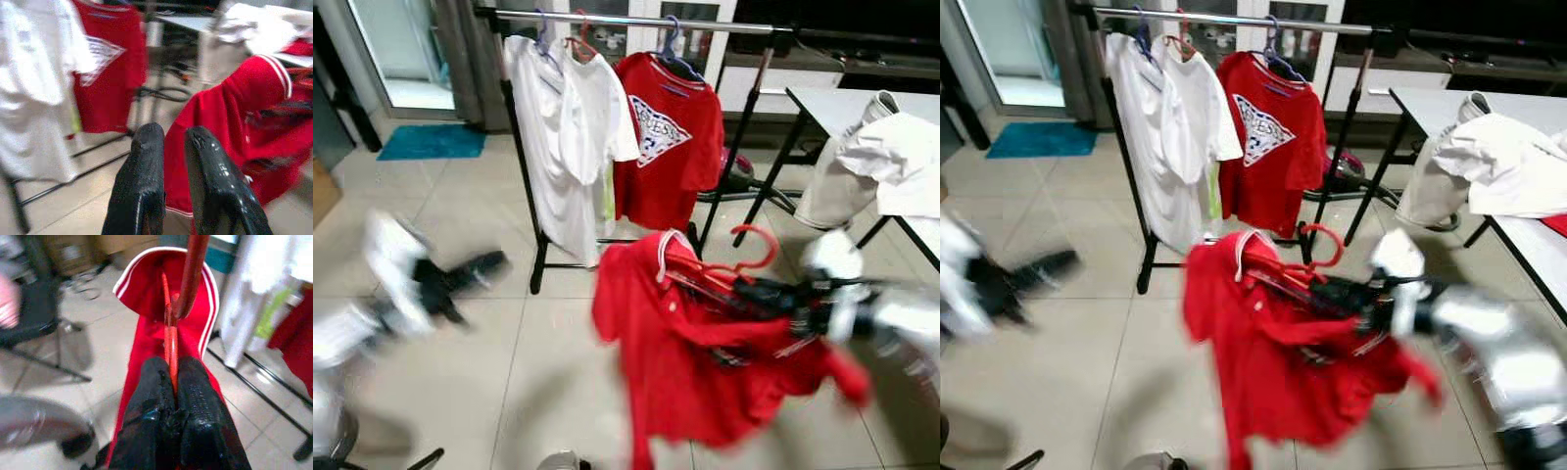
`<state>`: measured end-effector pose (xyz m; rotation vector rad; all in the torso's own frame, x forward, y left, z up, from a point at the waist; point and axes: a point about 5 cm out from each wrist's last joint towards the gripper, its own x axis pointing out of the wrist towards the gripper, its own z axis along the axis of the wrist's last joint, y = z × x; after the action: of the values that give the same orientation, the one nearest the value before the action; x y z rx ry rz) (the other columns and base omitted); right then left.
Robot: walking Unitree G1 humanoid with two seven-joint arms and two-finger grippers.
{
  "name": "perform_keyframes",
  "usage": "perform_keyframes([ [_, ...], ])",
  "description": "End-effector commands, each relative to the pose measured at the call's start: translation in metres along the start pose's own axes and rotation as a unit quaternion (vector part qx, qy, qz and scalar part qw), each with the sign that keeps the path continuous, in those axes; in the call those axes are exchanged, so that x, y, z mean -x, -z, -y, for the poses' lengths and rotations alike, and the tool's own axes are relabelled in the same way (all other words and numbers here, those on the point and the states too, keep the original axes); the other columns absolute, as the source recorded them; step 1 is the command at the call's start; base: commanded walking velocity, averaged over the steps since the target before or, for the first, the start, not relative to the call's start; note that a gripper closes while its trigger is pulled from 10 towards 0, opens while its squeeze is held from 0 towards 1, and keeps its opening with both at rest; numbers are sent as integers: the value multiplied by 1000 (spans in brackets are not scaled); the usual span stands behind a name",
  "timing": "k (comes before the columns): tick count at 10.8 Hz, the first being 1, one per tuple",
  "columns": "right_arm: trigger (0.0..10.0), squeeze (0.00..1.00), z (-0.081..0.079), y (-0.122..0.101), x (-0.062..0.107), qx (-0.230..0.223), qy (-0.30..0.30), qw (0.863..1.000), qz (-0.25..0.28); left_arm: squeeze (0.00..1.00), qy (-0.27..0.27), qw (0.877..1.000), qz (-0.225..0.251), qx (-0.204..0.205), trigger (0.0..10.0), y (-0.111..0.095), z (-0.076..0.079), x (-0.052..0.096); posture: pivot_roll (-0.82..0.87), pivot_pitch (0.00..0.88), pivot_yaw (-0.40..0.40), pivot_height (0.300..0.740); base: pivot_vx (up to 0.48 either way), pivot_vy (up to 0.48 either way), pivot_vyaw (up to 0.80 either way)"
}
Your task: Hang hanger
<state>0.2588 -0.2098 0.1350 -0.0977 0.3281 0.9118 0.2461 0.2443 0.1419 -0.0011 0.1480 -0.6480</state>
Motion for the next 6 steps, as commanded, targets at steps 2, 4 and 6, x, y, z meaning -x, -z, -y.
perform_keyframes([
  [2, 10000, 0, -3, -1, -8, -17, 102, 994, 36, 0, -56, 998, -6, -10, 10000, -1, 27, -25, 90, 20, -9, 740, 0, 0, 0],
  [4, 10000, 0, -10, 16, -24, -76, 232, 969, 44, 0, -158, 987, 18, -34, 10000, 3, 38, -49, 94, 24, -8, 740, 0, 0, 0],
  [6, 10000, 0, -15, 22, -34, -85, 355, 929, 51, 0, -211, 976, 28, -52, 10000, -5, 44, -63, 101, 25, -9, 740, 0, 0, 0],
])
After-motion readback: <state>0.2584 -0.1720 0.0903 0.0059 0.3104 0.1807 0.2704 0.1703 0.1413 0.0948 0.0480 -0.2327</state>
